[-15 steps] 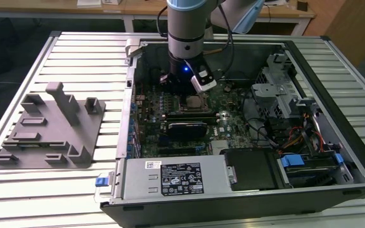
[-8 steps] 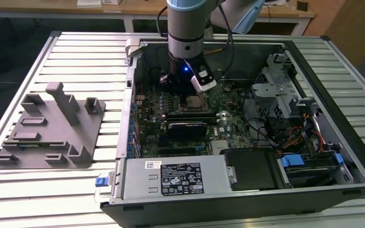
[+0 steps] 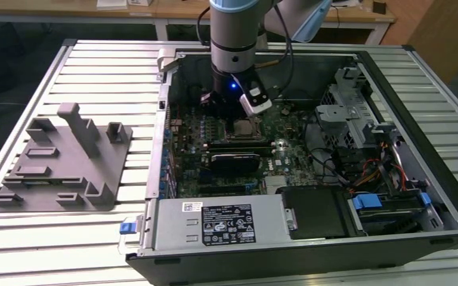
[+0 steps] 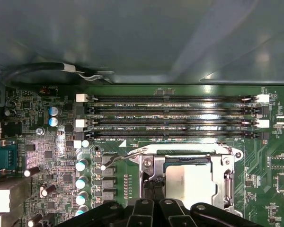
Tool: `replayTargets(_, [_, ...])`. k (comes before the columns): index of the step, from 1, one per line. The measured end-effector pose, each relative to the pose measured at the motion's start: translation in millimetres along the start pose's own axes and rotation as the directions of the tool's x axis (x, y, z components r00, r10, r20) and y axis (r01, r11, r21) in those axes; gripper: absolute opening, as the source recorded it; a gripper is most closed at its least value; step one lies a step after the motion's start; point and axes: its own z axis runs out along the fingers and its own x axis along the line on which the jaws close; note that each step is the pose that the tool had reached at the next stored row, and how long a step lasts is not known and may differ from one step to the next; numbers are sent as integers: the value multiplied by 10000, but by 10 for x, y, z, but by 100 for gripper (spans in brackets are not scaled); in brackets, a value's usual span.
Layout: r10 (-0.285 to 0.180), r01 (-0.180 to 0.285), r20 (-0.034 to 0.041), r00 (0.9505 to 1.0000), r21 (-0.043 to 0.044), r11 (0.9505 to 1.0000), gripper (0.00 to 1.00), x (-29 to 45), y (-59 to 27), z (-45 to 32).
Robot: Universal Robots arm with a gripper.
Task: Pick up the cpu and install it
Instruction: 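Close the cpu cover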
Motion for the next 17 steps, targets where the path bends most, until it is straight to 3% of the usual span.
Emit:
replayTargets(6, [-1,1,1,10000,-3,10000,11,-1,1,-22])
replayTargets(17, [0,0,-1,10000,-9,10000,11,2,0,21])
